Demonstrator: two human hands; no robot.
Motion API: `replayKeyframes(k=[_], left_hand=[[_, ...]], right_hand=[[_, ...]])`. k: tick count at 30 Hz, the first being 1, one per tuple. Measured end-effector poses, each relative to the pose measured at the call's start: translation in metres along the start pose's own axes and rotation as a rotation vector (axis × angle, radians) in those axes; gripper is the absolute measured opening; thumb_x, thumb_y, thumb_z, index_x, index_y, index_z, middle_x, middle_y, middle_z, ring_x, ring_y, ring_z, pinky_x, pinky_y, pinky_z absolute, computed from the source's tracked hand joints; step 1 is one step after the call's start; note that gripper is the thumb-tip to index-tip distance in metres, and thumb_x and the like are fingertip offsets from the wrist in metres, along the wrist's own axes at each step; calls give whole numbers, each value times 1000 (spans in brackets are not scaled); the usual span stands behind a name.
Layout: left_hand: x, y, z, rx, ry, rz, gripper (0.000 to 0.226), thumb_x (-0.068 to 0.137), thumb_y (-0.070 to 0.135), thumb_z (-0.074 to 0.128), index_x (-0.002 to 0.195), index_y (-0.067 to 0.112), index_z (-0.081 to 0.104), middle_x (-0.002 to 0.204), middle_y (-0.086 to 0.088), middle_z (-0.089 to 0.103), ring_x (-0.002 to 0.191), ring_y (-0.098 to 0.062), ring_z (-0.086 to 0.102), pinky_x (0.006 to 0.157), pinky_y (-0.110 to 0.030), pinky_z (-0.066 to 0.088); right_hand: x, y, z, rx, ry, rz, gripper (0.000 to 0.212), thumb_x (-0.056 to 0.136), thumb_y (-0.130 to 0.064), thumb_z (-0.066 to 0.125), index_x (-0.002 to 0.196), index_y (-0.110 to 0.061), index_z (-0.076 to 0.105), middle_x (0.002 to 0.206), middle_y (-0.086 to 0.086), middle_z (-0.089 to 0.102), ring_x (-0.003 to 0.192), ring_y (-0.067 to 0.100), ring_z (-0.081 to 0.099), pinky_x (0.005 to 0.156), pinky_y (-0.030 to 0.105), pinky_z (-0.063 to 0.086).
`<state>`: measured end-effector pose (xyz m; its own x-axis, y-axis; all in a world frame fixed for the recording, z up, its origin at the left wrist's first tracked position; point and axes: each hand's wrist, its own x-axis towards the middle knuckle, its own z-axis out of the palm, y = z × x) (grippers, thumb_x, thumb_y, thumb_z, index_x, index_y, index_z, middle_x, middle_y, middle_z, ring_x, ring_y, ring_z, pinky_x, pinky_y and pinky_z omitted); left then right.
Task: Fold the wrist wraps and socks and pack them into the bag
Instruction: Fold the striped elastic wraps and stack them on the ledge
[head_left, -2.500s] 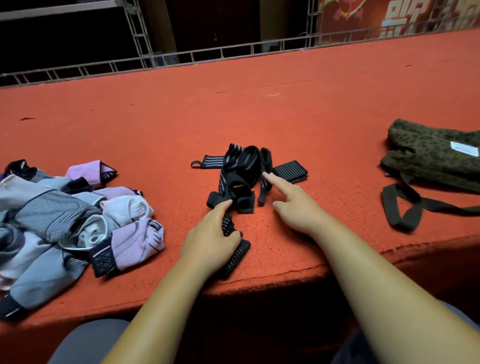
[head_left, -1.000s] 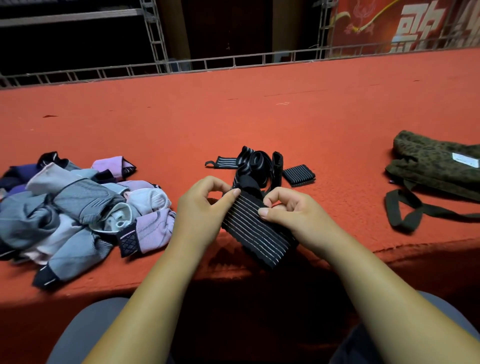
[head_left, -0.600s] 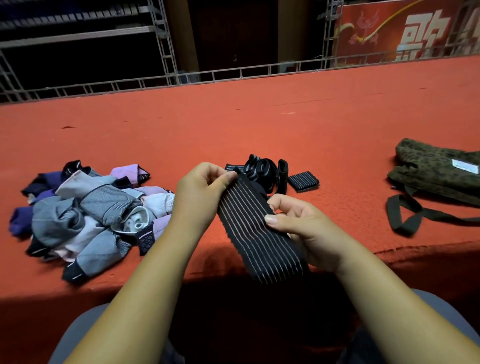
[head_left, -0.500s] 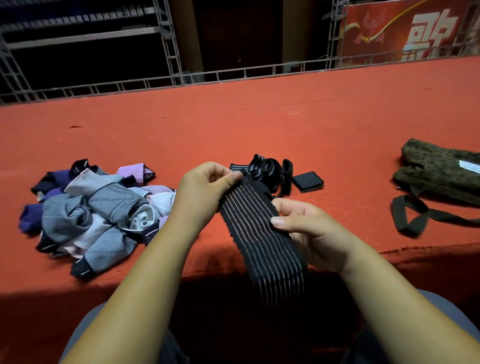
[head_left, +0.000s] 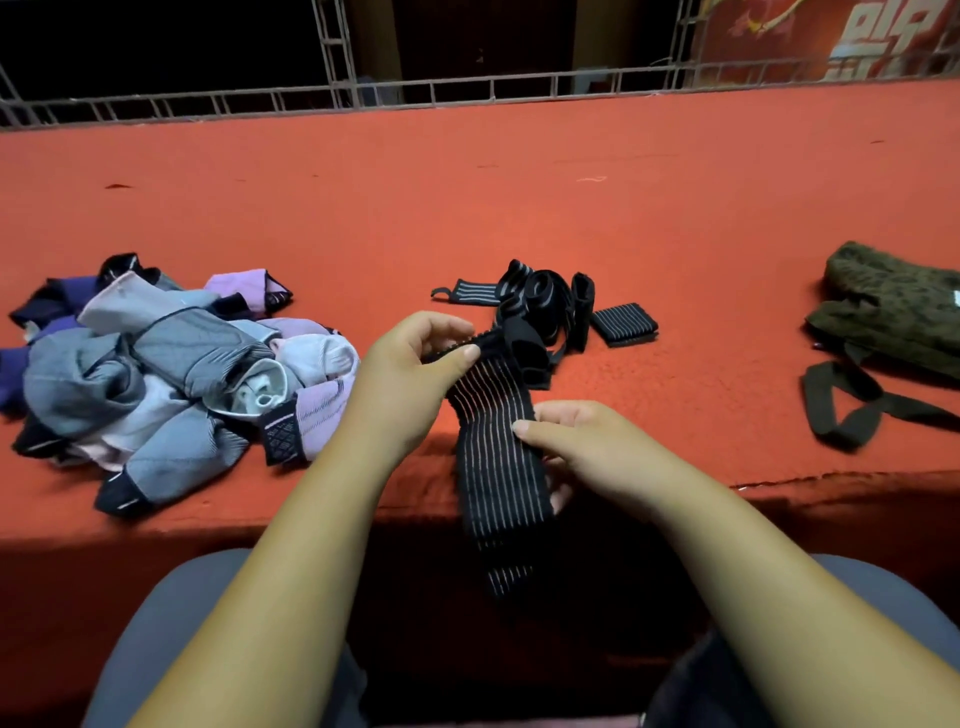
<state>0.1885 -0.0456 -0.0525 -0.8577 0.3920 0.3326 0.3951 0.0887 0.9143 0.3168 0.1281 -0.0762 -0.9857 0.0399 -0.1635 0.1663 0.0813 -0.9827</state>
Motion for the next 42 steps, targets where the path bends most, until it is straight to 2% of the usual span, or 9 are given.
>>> replayKeyframes(k=[5,12,17,22,27,30,33,36,42], left_hand=[[-9,-7,4,-22,-59,24,16,93,0,76,97,16,76,91,3,81,86,-10,74,84,-27,60],[-25,-21,7,152,-49,117,17,86,12,84,93,27,81,92,10,76,88,-6,69,82,-21,50],[-32,-32,8,310,-77,222,15,81,32,85,92,39,80,93,17,71,93,-12,63,89,-37,46],[-38,-38,15,368,-79,217,20,80,28,89,94,40,81,95,15,68,101,-18,62,94,-22,37],[-41,-37,15,369,-143,219,21,80,29,90,97,38,82,98,13,68,102,-11,59,96,-35,45],[-38,-37,12,322,-99,168,21,82,29,88,100,34,79,101,13,69,97,-7,64,92,-37,51],[-36,-34,12,119,11,-111,35,85,23,88,112,24,64,109,4,68,82,-4,68,79,-30,59],[-36,-34,14,-183,-143,-381,26,95,17,78,118,10,67,115,-12,75,84,-10,72,75,-29,60],[-29,-40,17,-415,-148,-327,12,96,0,70,106,7,74,103,-11,77,91,-22,72,81,-33,62]], right_hand=[[17,5,-7,74,25,42,20,111,-12,46,114,-11,65,77,2,68,62,18,62,50,29,55],[26,5,-8,158,29,5,24,113,-12,43,104,-12,65,81,7,69,64,18,61,55,30,51],[28,8,-9,250,2,-11,30,108,-4,43,119,-9,70,95,14,69,70,18,62,56,27,53],[27,10,-15,273,26,1,35,101,-2,47,126,-1,72,99,17,69,72,22,63,58,29,54],[22,14,-17,256,15,-42,27,108,-11,54,129,-3,67,101,13,71,68,18,63,61,32,52],[20,17,-18,237,13,-86,26,105,-1,56,127,-6,68,101,13,72,68,16,63,62,30,53],[22,19,-21,243,41,-108,32,103,7,53,130,-5,65,110,18,74,79,19,67,66,30,53],[23,18,-22,279,34,-150,36,102,12,52,131,-4,64,117,17,77,94,23,74,71,29,58],[22,21,-19,136,99,-57,18,106,-8,61,120,-7,72,98,18,73,84,31,63,66,36,58]])
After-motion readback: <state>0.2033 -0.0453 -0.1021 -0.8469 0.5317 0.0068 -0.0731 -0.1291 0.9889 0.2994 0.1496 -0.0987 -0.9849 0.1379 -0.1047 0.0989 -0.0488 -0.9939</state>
